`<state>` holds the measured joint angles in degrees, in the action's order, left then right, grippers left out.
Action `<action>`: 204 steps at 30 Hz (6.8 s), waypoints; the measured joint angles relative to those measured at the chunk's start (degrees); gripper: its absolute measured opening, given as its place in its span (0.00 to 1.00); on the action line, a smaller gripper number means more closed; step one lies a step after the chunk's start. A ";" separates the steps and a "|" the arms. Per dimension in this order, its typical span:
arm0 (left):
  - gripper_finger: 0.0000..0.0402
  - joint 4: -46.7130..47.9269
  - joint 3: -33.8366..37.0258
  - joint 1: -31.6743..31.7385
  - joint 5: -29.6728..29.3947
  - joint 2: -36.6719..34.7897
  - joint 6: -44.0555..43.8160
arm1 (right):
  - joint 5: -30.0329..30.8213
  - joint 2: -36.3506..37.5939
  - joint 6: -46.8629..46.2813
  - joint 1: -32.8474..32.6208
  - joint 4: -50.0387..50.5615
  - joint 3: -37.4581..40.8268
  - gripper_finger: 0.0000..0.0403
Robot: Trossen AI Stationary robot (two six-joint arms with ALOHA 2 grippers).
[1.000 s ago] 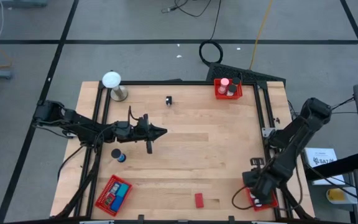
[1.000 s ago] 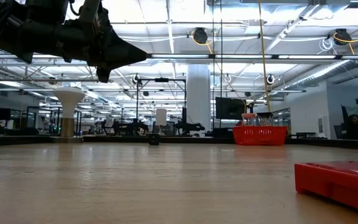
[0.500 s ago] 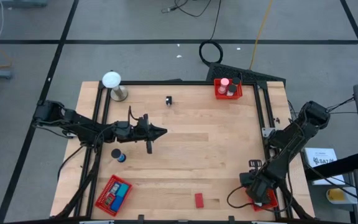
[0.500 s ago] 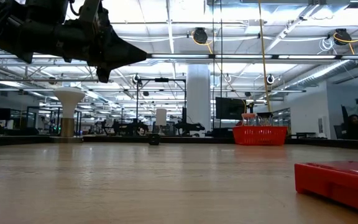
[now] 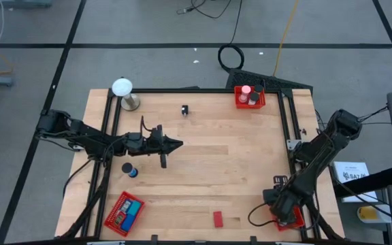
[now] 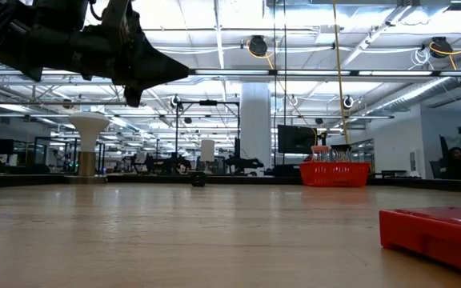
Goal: Pick & Place Office items
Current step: Put the red digital clock into the bottom left red basket
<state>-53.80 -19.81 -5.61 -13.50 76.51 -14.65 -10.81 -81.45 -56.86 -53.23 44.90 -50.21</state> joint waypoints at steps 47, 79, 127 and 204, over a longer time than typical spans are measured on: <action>0.05 10.25 0.00 1.72 15.10 -0.02 -4.28 | 10.52 -24.99 -37.68 19.80 -2.26 -34.84 0.10; 0.05 13.86 0.00 1.73 14.49 -0.02 -2.19 | 3.12 -34.63 -56.06 20.84 -14.53 -35.39 0.69; 0.05 30.07 0.04 4.04 9.92 -11.74 -2.77 | 12.30 -41.18 -32.04 38.45 -33.90 -38.43 0.45; 0.61 96.40 -59.23 -15.96 4.79 37.31 -102.72 | 19.67 25.71 36.79 48.63 -46.44 17.37 0.00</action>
<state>42.60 -79.05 -21.57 -8.71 113.82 -117.37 8.86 -55.75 -20.08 -4.60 -1.55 -32.84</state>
